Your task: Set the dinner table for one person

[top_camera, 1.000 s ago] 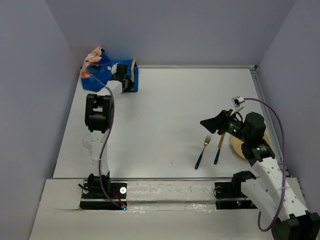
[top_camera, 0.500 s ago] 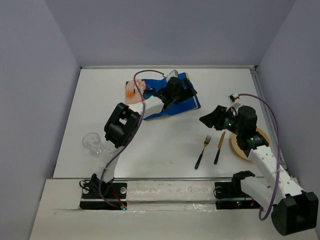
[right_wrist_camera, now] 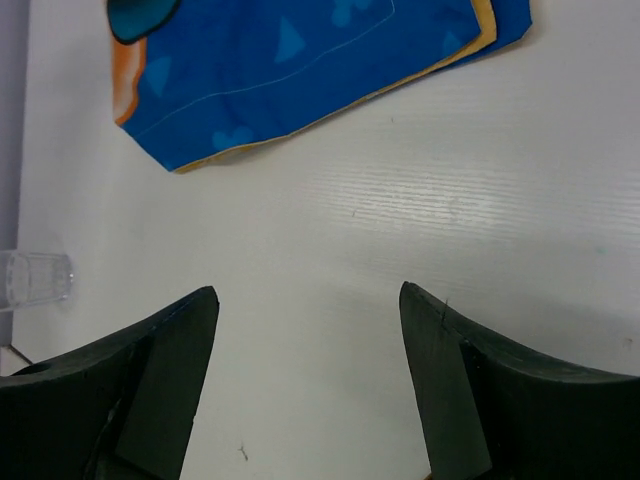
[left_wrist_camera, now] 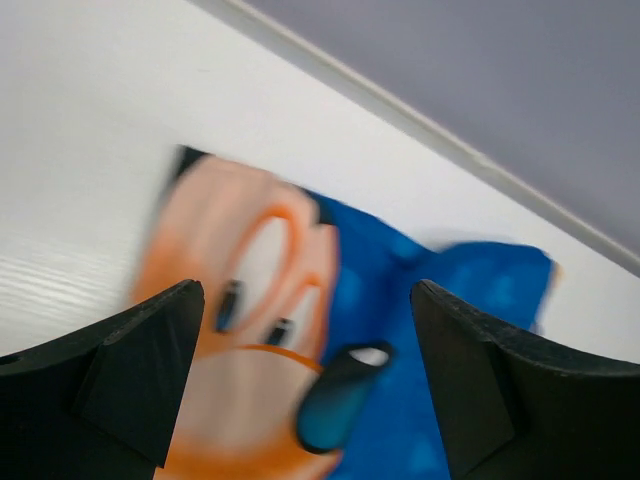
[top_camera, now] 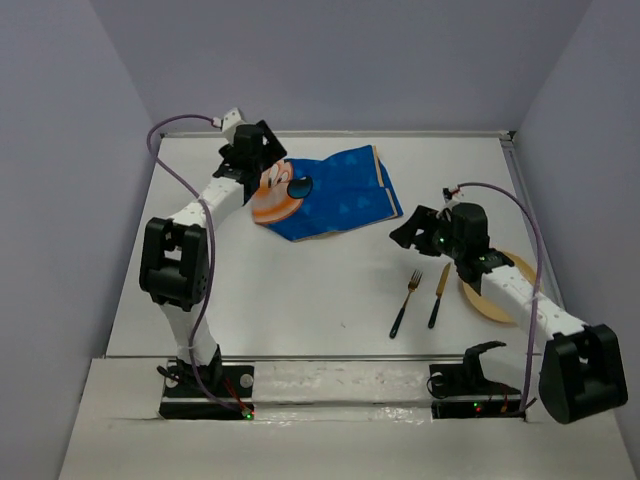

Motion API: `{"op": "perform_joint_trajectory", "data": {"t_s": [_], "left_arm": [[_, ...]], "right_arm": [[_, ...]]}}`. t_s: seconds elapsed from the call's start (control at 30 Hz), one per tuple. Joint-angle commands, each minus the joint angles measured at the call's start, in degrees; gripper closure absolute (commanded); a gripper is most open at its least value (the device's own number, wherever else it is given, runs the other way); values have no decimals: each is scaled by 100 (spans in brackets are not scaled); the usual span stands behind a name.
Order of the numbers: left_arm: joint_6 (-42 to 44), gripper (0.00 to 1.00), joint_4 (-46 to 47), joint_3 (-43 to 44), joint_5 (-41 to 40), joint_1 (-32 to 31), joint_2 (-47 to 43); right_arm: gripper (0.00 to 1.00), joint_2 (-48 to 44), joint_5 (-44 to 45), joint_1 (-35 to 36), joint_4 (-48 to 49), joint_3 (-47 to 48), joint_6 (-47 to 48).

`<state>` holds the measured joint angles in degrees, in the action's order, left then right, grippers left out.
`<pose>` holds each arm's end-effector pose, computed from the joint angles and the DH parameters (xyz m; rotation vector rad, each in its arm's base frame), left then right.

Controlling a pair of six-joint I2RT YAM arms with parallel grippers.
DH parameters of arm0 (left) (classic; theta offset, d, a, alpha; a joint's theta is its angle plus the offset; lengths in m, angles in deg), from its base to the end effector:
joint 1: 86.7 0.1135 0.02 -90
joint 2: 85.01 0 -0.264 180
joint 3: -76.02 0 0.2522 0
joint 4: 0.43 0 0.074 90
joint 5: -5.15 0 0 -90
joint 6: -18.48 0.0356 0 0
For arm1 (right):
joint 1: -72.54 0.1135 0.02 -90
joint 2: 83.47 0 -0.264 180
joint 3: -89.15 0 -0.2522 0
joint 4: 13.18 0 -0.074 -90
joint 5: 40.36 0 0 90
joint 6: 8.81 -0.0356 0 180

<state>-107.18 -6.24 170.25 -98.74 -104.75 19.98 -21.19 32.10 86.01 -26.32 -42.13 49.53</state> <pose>0.4211 -0.1282 0.2905 -0.4530 1.8173 -0.4257 0.2297 0.0661 0.2396 0.1348 2.1052 0.7959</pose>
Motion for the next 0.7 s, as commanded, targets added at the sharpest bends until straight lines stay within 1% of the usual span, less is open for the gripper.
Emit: {"op": "perform_joint_trajectory", "data": {"t_s": [0.0,0.07,0.1,0.17,0.2,0.23,0.27,0.37,0.4,0.53,0.67], "left_arm": [[656,6,-407,-15,-202,414,205],[736,6,-670,188,-167,556,504],[788,6,-750,389,-54,678,601],[894,6,-786,548,157,784,934],[955,6,-986,758,315,872,1153],[1025,6,-988,847,412,873,1155],[1096,6,-1014,1022,509,925,1355],[1245,6,-1251,1313,606,987,1742],[1254,6,-1269,1436,702,1004,1857],[1176,7,-1164,1542,984,1092,2043],[1105,11,-1032,1630,1301,1128,2210]], "right_arm": [[20,933,863,471,491,572,-7],[20,1511,1164,533,500,889,2],[20,1689,1548,533,492,985,2],[17,2223,1971,533,430,1337,63],[17,2410,2252,533,404,1460,63],[17,2586,2342,533,360,1583,63],[17,2927,2491,533,290,1828,107],[18,3394,2729,533,141,2181,72],[18,3631,2947,533,122,2356,72],[20,4212,3002,533,87,2805,151],[22,4696,2906,533,8,3139,116]]}}
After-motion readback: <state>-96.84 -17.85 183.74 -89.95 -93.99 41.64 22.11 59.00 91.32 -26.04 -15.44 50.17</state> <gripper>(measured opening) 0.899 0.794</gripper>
